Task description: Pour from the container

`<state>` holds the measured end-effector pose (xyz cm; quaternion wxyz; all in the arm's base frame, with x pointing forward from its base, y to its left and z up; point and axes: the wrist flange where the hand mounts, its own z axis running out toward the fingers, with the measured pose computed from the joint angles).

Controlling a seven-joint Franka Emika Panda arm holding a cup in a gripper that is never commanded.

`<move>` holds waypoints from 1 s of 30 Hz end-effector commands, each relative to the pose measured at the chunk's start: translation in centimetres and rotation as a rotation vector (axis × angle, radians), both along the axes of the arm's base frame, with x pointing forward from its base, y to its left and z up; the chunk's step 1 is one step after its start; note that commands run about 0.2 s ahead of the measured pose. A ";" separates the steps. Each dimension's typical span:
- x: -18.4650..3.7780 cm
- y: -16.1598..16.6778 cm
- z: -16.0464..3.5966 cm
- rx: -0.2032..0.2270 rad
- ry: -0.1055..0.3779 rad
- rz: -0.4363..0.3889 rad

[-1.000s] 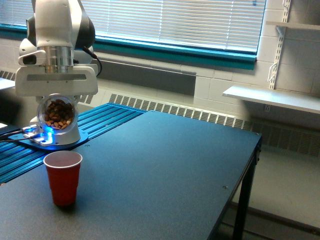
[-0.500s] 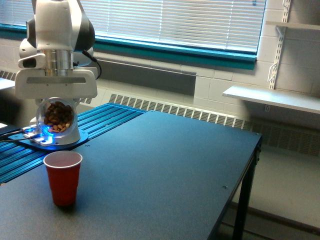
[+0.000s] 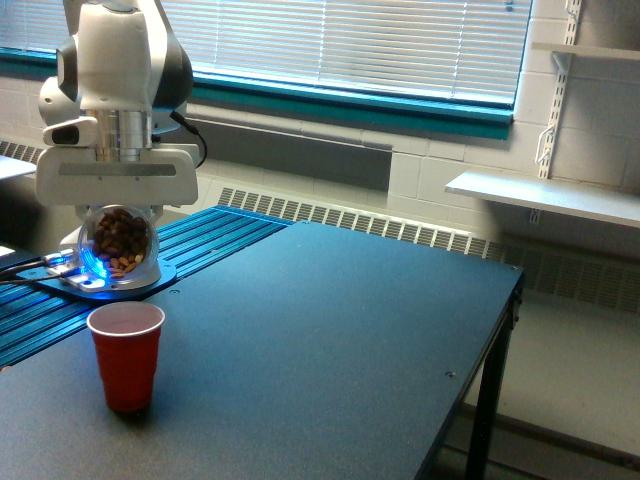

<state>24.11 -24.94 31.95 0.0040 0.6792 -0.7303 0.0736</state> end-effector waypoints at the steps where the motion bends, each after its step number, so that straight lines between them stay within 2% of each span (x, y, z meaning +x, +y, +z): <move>1: 0.0 0.5 -0.7 0.011 0.020 -0.002; 15: -0.1 0.6 -1.4 0.029 0.053 -0.008; 30: 0.5 0.2 -1.5 0.025 0.074 -0.014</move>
